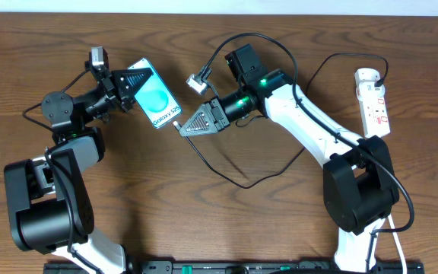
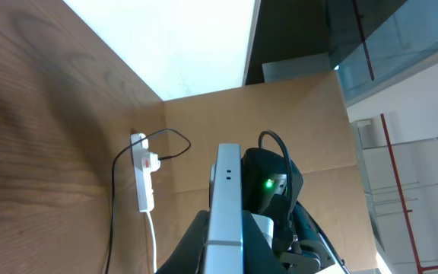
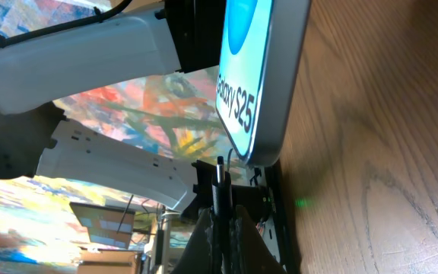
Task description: Plug charger to phone and switch on socket
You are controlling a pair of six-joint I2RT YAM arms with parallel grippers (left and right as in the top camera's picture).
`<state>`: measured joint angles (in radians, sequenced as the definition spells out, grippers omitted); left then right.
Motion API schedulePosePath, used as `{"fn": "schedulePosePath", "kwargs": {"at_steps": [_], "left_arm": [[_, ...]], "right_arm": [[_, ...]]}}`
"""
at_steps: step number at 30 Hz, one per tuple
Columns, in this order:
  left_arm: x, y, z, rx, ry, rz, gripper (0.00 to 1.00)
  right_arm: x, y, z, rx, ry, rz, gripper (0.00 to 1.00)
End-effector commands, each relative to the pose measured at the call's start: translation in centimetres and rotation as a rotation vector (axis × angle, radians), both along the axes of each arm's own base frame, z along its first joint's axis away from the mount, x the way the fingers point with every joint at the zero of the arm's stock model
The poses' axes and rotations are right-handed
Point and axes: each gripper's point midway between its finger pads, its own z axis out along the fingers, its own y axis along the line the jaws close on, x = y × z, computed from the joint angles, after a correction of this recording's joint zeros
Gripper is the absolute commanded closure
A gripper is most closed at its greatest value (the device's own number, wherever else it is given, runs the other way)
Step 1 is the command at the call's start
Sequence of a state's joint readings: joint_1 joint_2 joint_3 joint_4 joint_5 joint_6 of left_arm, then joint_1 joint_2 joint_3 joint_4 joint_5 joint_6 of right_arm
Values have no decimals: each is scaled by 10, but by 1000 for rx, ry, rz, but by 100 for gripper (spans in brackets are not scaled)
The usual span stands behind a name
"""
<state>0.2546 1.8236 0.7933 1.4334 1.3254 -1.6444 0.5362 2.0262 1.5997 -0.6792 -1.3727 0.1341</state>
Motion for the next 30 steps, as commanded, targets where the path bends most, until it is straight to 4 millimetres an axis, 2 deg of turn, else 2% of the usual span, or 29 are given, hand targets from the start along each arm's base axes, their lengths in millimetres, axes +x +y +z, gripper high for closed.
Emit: {"fn": "schedulePosePath", "kwargs": {"at_steps": [1,13,30], "left_arm": [[2,2,8,11,-41,12,93],[1,-6,8,7,-35,-6,93],[3,-4,9,-13,-14,11,93]], "right_arm": [[-1,-1,2,19,25,10,99],[-5,4,-1,5,10,17,99],[-4,4,-3,-7,2,9,99]]}}
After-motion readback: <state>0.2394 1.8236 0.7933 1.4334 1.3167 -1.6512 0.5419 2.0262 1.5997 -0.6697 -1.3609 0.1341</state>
